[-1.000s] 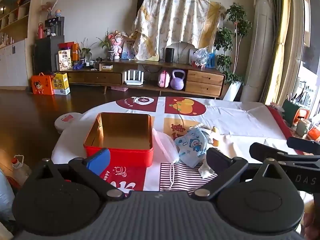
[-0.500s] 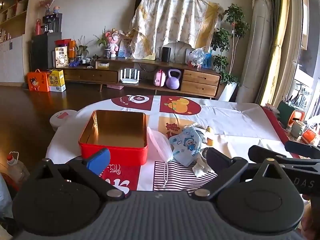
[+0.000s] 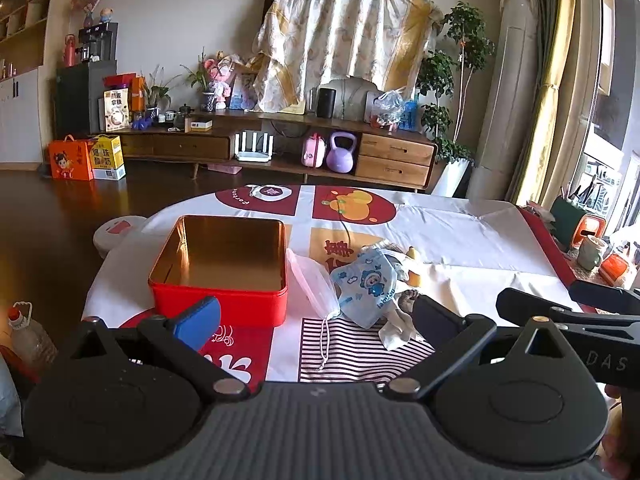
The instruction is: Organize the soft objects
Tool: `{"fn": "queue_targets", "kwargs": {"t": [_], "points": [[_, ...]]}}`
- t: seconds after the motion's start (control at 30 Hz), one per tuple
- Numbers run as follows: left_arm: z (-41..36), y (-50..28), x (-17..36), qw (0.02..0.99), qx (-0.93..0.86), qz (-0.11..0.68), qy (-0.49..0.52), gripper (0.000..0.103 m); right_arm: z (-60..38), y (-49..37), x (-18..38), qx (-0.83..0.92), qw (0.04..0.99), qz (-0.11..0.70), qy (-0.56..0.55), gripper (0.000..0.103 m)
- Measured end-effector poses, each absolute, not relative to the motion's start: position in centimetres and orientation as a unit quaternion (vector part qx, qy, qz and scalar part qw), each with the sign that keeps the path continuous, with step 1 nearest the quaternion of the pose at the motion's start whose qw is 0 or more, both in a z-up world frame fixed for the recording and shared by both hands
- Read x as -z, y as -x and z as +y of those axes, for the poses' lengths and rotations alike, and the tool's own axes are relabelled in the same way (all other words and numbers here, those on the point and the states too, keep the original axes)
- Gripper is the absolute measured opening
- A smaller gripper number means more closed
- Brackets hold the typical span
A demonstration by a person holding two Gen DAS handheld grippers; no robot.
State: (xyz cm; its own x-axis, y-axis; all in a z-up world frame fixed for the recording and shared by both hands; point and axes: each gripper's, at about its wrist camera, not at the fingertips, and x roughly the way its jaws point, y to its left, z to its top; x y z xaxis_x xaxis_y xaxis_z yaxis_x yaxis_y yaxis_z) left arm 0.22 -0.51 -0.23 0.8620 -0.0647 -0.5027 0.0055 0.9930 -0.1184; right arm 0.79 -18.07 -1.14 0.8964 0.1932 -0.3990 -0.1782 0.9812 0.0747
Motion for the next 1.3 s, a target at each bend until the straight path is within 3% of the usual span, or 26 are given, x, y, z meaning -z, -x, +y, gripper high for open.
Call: {"fn": "queue_targets", "kwargs": {"t": [1.3], "points": [[0.3, -4.2, 0.3, 0.957, 0.016, 0.283, 0.062, 0.103, -17.2, -4.4, 0.7, -0.104, 0.963, 0.246, -0.021, 0.101]]}}
